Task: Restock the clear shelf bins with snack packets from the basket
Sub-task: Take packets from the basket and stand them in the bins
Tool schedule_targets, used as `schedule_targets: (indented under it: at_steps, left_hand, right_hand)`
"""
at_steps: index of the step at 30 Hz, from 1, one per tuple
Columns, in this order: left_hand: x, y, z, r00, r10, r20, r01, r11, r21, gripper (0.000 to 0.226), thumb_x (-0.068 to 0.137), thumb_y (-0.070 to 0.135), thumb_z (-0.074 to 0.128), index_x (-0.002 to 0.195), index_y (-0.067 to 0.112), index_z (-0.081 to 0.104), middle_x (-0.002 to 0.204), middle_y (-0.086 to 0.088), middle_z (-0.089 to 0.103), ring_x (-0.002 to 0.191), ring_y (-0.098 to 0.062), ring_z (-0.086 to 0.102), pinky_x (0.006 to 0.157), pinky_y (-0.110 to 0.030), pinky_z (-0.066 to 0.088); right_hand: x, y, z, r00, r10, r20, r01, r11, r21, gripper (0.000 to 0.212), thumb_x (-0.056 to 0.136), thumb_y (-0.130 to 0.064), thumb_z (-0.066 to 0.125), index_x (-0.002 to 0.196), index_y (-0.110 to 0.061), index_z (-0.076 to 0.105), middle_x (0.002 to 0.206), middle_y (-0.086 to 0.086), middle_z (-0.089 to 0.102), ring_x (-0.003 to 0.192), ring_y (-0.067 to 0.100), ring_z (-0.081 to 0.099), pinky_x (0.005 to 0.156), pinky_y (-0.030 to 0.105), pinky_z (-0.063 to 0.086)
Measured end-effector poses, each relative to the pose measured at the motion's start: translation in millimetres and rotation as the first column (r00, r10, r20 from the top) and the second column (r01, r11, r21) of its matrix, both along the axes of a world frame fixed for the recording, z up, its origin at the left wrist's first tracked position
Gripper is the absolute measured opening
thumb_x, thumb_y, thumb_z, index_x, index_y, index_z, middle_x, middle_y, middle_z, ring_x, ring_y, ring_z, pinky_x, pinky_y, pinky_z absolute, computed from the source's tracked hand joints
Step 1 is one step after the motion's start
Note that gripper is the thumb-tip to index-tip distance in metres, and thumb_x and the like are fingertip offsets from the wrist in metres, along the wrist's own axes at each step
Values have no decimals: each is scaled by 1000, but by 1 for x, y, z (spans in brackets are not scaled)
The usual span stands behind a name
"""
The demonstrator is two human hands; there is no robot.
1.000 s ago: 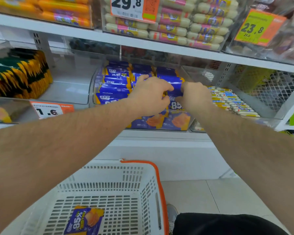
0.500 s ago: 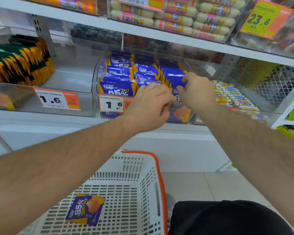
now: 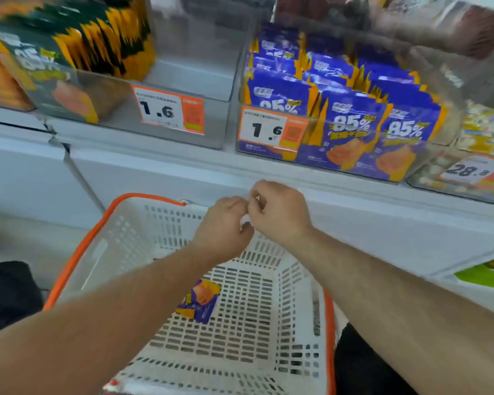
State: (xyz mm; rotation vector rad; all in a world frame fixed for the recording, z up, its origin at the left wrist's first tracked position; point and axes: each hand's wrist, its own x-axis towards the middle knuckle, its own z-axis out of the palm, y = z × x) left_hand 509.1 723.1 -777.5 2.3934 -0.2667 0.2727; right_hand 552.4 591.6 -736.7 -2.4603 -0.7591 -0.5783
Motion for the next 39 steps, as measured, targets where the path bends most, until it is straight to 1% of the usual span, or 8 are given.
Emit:
schedule_targets:
  at_steps: [6, 11, 14, 17, 22, 25, 30, 39]
  left_hand:
    - [-26, 61, -69, 860, 247, -447, -242, 968, 69, 42, 90, 13, 56, 132, 16, 58, 132, -2, 56, 121, -20, 50, 103, -35, 41]
    - [-46, 95, -132, 621, 330, -711, -361, 926, 115, 46, 94, 15, 54, 140, 16, 50, 142, -3, 51, 126, -20, 51, 101, -29, 41]
    - [-57, 103, -163, 506, 347, -790, -396, 907, 145, 48, 94, 15, 53, 141, 16, 47, 141, -4, 51, 120, -22, 55, 86, -26, 44]
    - [-65, 107, -190, 354, 384, -853, -428, 877, 217, 55, 91, 26, 56, 143, 11, 43, 139, -11, 50, 118, -27, 54, 89, -31, 47]
    - [-67, 89, -216, 205, 460, -864, -367, 854, 368, 73, 88, 45, 60, 144, 7, 33, 148, -16, 31, 139, -32, 28, 111, -40, 32]
    - [-68, 80, -223, 175, 522, -835, -414, 808, 419, 79, 80, 46, 68, 139, 5, 35, 140, -16, 38, 131, -31, 39, 105, -39, 40]
    - [-75, 79, -214, 226, 422, -878, -558, 795, 238, 25, 84, 22, 70, 98, 12, 53, 95, -6, 63, 83, -20, 60, 66, -30, 48]
    - [-37, 46, -113, 693, 218, -687, -321, 947, -24, 11, 86, 16, 64, 86, 22, 55, 73, 3, 60, 64, -15, 56, 58, -35, 45]
  right_hand:
    - [-14, 47, -103, 796, -147, -587, 37, 980, -196, 17, 91, -24, 54, 77, -17, 57, 71, 3, 61, 70, 26, 57, 59, 35, 46]
    - [-38, 60, -170, 402, -211, -891, -88, 960, -267, 21, 93, -27, 54, 110, -17, 61, 108, 1, 62, 98, 25, 60, 74, 33, 47]
    - [-51, 64, -202, 285, -191, -939, -228, 938, -260, 17, 92, -29, 50, 91, -18, 63, 100, 5, 65, 91, 25, 62, 80, 43, 53]
    - [-60, 65, -224, 218, -140, -966, -292, 935, -201, 28, 91, -12, 49, 110, -21, 67, 130, 3, 62, 143, 31, 27, 121, 40, 10]
    - [-60, 71, -224, 106, -140, -984, -199, 967, -159, 29, 85, -4, 55, 62, -22, 50, 71, -6, 50, 87, 23, 50, 85, 33, 42]
    - [-64, 70, -226, 45, -156, -987, -179, 971, -161, 38, 82, -10, 59, 49, -27, 51, 67, -5, 47, 67, 14, 34, 60, 22, 30]
    - [-66, 59, -214, -112, -129, -985, 11, 991, -131, 23, 88, -14, 64, 108, -3, 67, 96, 8, 68, 77, 11, 58, 68, 25, 51]
    - [-42, 34, -128, 704, -41, -709, -205, 944, -257, 63, 90, -18, 56, 149, -18, 36, 160, -3, 23, 141, 21, 34, 111, 37, 36]
